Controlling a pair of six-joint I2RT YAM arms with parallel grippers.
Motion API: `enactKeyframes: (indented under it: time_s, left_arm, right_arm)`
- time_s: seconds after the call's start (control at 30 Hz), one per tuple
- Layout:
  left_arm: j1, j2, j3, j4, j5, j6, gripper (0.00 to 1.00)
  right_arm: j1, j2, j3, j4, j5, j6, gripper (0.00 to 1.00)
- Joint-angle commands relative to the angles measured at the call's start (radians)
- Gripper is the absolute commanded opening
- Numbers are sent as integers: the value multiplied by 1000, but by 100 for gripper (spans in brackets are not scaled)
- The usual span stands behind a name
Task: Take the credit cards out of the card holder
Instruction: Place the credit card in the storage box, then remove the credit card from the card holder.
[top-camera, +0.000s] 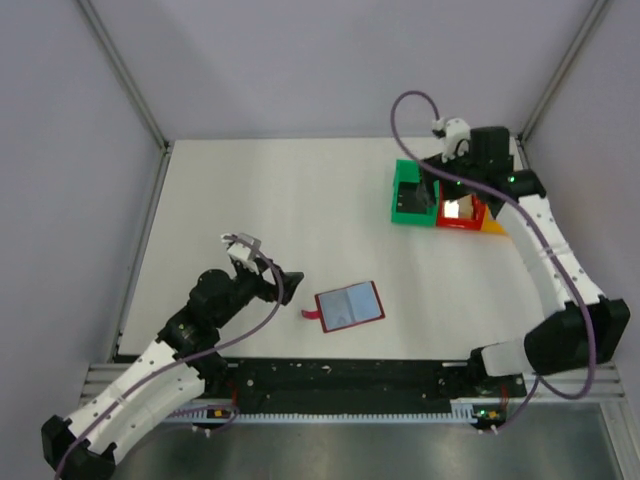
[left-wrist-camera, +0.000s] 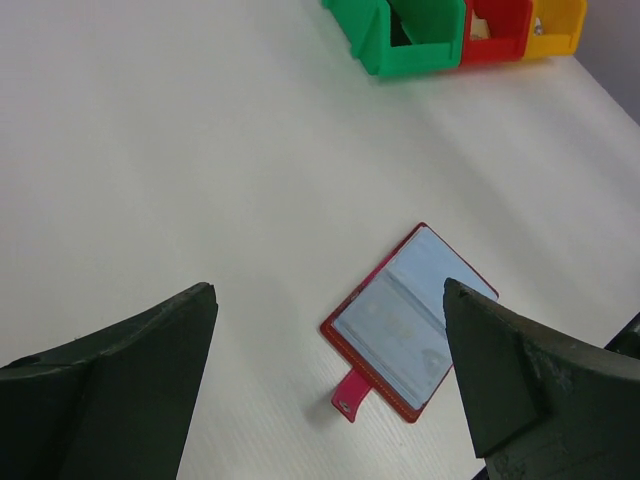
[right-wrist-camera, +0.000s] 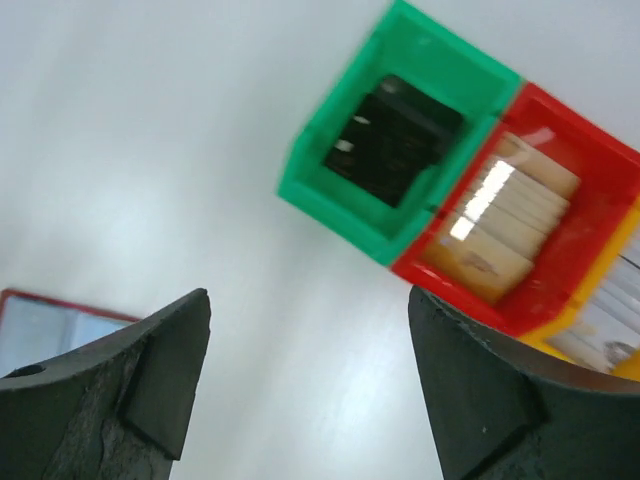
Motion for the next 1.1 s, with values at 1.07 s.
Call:
enactKeyframes:
  time_s: [1.07]
  left_arm:
    - [4,-148,-200,-236,65,-478,99]
  right_arm:
    - [1053,4,-809,716,404,413,78]
